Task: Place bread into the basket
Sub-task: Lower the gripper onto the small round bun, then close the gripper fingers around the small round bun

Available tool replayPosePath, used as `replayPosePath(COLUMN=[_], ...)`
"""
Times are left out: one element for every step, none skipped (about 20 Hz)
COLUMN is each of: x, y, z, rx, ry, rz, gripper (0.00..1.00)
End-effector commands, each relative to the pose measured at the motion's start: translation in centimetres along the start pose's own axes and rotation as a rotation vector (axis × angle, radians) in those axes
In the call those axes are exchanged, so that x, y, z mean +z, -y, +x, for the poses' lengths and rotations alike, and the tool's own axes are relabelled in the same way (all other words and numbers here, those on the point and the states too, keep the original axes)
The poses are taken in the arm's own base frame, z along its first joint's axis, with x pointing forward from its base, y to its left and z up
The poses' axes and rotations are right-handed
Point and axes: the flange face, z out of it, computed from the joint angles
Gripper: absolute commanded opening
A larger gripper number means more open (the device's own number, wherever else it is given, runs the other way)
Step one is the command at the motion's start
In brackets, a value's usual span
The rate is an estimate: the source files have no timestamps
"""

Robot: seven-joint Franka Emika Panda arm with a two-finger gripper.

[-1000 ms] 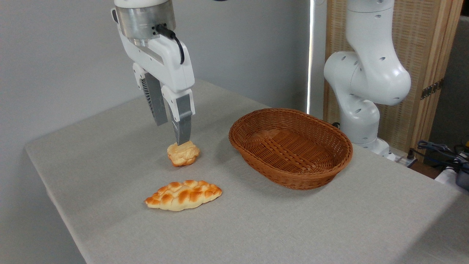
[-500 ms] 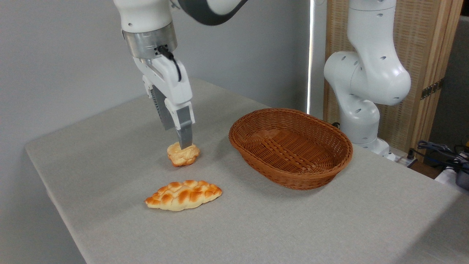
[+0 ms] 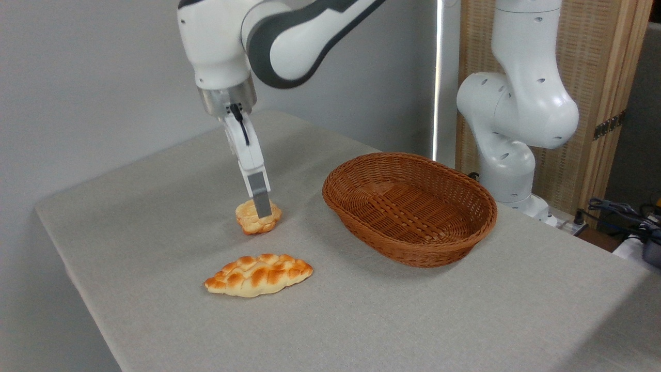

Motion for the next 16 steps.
replayPosePath(x=[1.9,2.2,2.3,2.3,2.3,2.3,2.4,2.4,2.8,2.8,2.9,2.9,3.0,3.1,3.2,3.2], y=[-0.3,-0.4,-0.4,-0.4,-0.4,-0.4,-0.5,-0.6,-0.5,-0.6,-0.9,-0.8,-0.8,-0.8,-0.7,-0.7], z=[1.5,1.7,1.7,1.8,1.8,1.8,1.9,1.9,1.9,1.9,2.1,2.1,2.1,2.2,2.2,2.1], rx=[0.039,0.04,0.04,0.041,0.041,0.041,0.043,0.044,0.044,0.047,0.055,0.055,0.056,0.057,0.057,0.061], ry=[-0.012,-0.01,-0.01,-0.01,-0.01,-0.01,-0.01,-0.008,-0.004,-0.004,-0.002,-0.002,0.0,0.001,0.002,0.007], rz=[0.013,0.008,0.007,0.007,0.007,0.007,0.007,0.004,-0.001,-0.001,-0.001,-0.001,-0.004,-0.004,-0.006,0.0], gripper=[1.0,1.0,1.0,1.0,1.0,1.0,1.0,1.0,1.0,1.0,1.0,0.99,0.99,0.98,0.94,0.88])
